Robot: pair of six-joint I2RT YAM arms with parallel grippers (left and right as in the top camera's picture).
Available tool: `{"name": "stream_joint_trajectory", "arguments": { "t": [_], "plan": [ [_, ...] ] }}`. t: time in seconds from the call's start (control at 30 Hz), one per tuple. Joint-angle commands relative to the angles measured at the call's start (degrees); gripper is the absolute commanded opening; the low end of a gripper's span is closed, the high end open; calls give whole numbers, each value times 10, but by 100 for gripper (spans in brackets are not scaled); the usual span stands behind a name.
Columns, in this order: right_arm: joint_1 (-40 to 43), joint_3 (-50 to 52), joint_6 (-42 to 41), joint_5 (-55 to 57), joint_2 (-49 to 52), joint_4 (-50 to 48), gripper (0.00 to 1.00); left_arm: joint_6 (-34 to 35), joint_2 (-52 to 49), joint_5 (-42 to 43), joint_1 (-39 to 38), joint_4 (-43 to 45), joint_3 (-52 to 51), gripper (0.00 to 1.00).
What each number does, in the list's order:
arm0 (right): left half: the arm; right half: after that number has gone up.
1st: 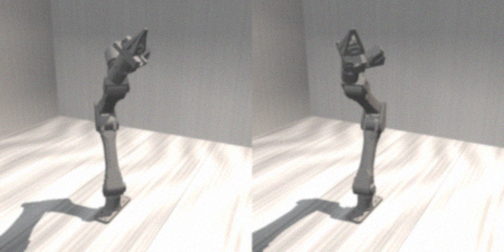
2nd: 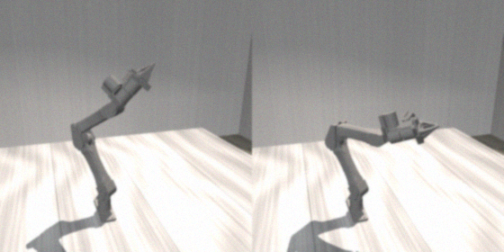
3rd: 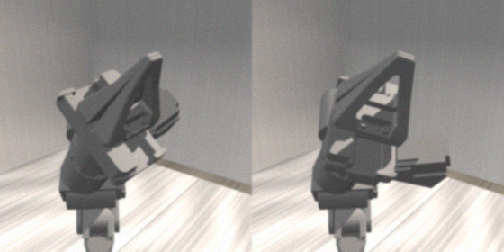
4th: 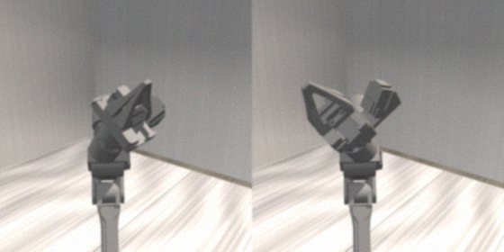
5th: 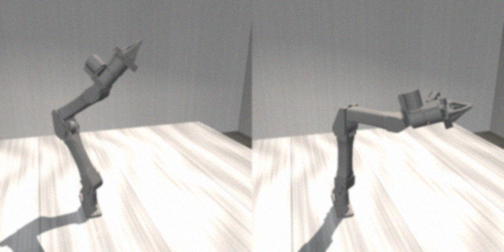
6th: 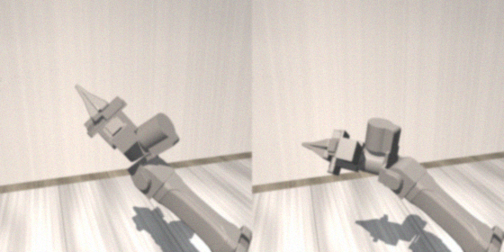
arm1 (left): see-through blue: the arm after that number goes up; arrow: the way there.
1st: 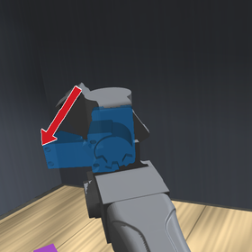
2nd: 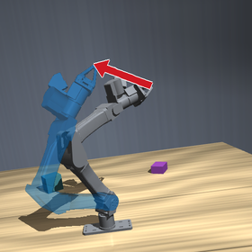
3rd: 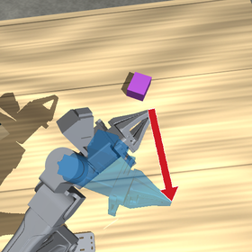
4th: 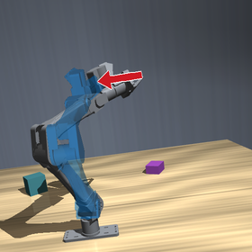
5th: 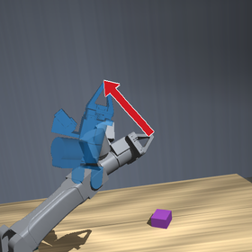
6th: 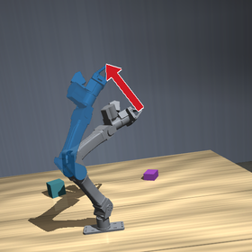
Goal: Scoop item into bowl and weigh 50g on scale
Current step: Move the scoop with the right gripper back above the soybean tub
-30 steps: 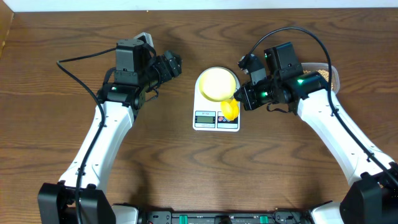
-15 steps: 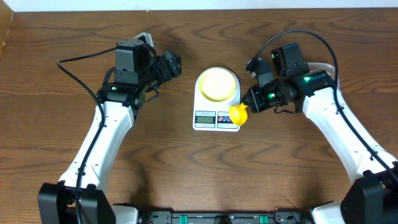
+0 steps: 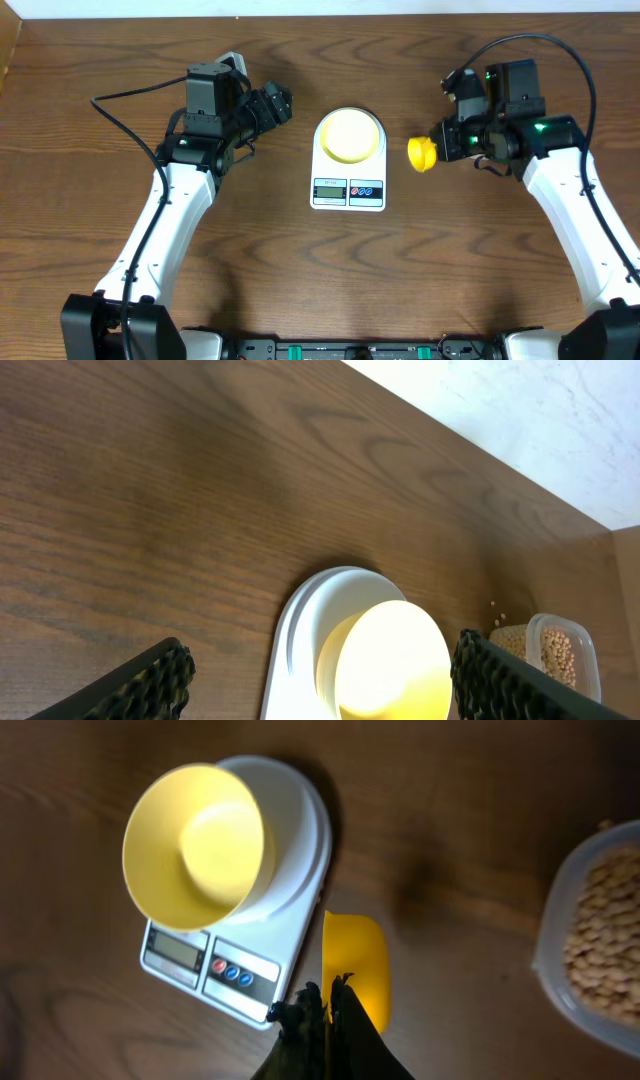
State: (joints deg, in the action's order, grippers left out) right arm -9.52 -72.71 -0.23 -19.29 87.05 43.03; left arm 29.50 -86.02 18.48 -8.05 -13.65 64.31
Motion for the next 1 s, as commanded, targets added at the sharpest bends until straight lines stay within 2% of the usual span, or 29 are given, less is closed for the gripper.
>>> {"name": "stream_joint_trajectory", "arguments": {
  "t": [0.0, 0.27, 0.43, 0.7, 0.97],
  "plan": [
    [13, -7, -15, 11, -27, -45, 1, -14, 8, -6, -1, 0, 4, 84],
    [39, -7, -41, 14, -54, -130, 1, -14, 8, -6, -1, 0, 4, 84],
    [59, -7, -112, 46, -54, -185, 1, -14, 8, -6, -1, 0, 4, 84],
    [69, -7, -177, 90, -54, -229, 1, -14, 8, -6, -1, 0, 4, 84],
    [69, -7, -182, 138, -54, -288, 1, -14, 8, -6, -1, 0, 4, 84]
  ]
}}
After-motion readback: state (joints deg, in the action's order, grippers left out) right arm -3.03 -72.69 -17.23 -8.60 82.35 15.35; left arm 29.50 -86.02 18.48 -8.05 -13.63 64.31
